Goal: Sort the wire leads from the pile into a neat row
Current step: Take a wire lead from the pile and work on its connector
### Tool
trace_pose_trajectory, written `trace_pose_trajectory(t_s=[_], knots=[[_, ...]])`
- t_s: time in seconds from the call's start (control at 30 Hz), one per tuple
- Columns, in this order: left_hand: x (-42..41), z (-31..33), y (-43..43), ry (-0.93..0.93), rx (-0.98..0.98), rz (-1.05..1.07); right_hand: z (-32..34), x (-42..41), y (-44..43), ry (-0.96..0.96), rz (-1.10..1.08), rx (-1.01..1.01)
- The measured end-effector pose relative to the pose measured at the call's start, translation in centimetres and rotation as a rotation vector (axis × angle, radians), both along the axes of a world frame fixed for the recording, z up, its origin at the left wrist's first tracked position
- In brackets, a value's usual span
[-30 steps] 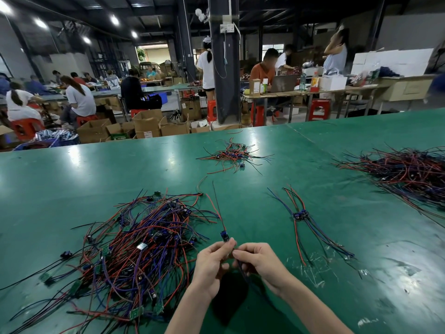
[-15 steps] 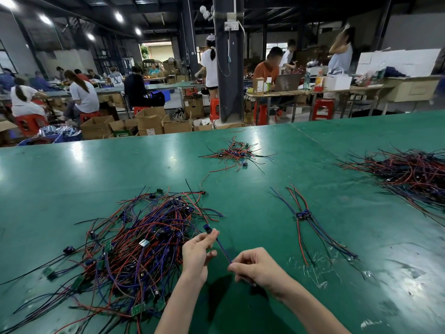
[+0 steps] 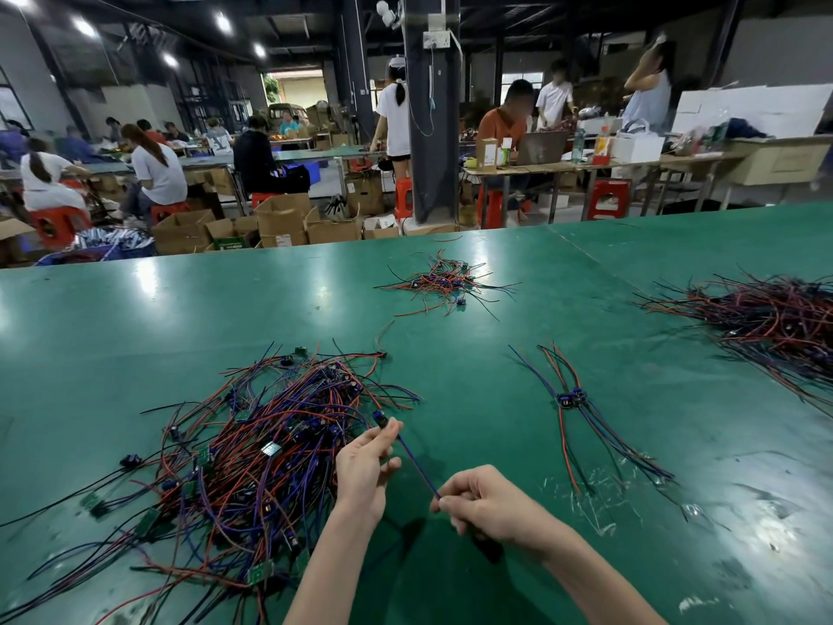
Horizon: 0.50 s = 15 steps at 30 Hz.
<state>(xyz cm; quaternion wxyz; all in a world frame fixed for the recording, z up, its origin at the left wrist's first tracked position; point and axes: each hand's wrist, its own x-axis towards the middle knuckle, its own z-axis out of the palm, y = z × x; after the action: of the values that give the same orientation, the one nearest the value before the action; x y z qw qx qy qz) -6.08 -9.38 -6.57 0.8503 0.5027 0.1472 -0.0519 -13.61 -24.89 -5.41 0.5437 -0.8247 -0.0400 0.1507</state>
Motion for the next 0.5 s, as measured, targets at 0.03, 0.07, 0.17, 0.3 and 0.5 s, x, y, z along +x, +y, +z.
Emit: trace_pose_trajectory(t_s=[0.03,0.07,0.17,0.3,0.5], knots=[[0.0,0.0,0.0,-0.003,-0.003,0.001,0.1,-0.1,0.0,0.015,0.008,0.019],[-0.1,0.0,0.0,-0.008,-0.005,0.002,0.2,-0.1,0.1,0.029,0.023,0.043],[-0.1,0.2,0.0,-0.023,-0.005,-0.002,0.6,-0.2,0.1,0.045,0.074,0.076],[-0.1,0.4,-0.1,-0.029,-0.024,-0.013,0.6,-0.4,0.1,0.032,0.118,0.065],[-0.5,0.5,-0.5,-0.032,-0.064,-0.137,1.2,-0.4,-0.8,0.067,0.222,0.131]])
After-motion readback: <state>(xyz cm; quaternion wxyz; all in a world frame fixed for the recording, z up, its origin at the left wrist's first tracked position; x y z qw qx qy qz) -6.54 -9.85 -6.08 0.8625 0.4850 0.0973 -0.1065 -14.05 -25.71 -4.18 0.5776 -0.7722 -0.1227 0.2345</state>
